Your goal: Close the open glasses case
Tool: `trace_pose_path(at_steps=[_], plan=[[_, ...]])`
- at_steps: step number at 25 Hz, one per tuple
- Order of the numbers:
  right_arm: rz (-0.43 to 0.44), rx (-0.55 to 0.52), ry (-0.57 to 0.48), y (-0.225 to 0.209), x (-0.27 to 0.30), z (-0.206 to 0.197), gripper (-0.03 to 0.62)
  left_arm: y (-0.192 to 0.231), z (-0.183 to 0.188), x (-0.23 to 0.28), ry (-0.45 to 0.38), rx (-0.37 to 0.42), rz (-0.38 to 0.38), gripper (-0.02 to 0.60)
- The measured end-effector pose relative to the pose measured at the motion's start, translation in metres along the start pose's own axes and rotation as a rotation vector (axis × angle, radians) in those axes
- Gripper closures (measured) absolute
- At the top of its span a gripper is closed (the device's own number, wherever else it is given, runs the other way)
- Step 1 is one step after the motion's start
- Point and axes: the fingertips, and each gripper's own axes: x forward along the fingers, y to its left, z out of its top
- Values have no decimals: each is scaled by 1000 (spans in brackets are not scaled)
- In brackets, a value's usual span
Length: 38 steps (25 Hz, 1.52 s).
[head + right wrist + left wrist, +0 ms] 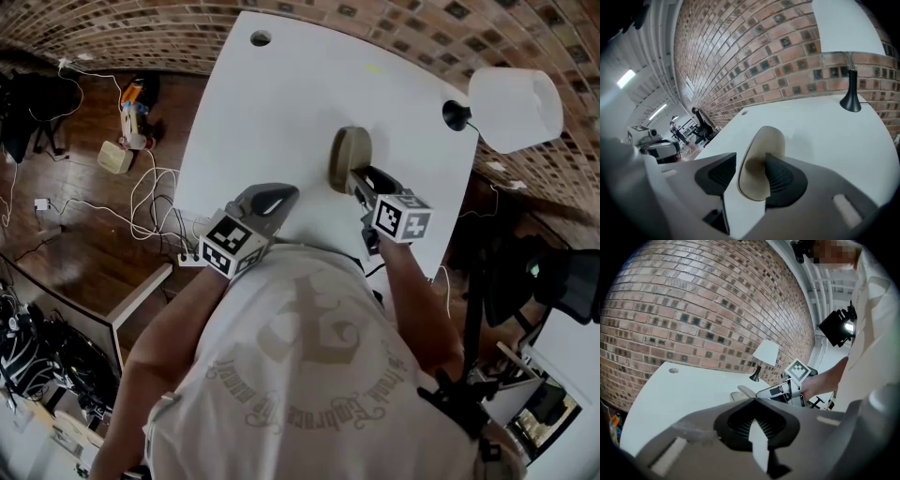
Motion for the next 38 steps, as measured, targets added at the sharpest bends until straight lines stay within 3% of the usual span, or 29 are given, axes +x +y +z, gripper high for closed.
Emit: trace_pose_path(at_steps=[3, 9, 15, 22, 28, 38], plan=[[33, -26, 0, 8, 10, -2, 422, 0, 1, 1, -1, 4, -3, 577], [16, -121, -13, 2, 21, -6, 581, -3, 4, 3, 4, 14, -5, 577], [55, -185, 10, 9, 36, -11, 586, -3, 12, 8, 6, 39, -2, 577], [41, -216, 29, 13, 40, -14, 586, -2, 20, 12, -5, 49, 9, 577], [17, -308, 94, 15, 43, -17, 588, -3, 24, 18, 0, 58, 8, 577], [67, -194, 104, 15, 38, -14, 588, -18, 30, 25, 0, 83, -23, 577]])
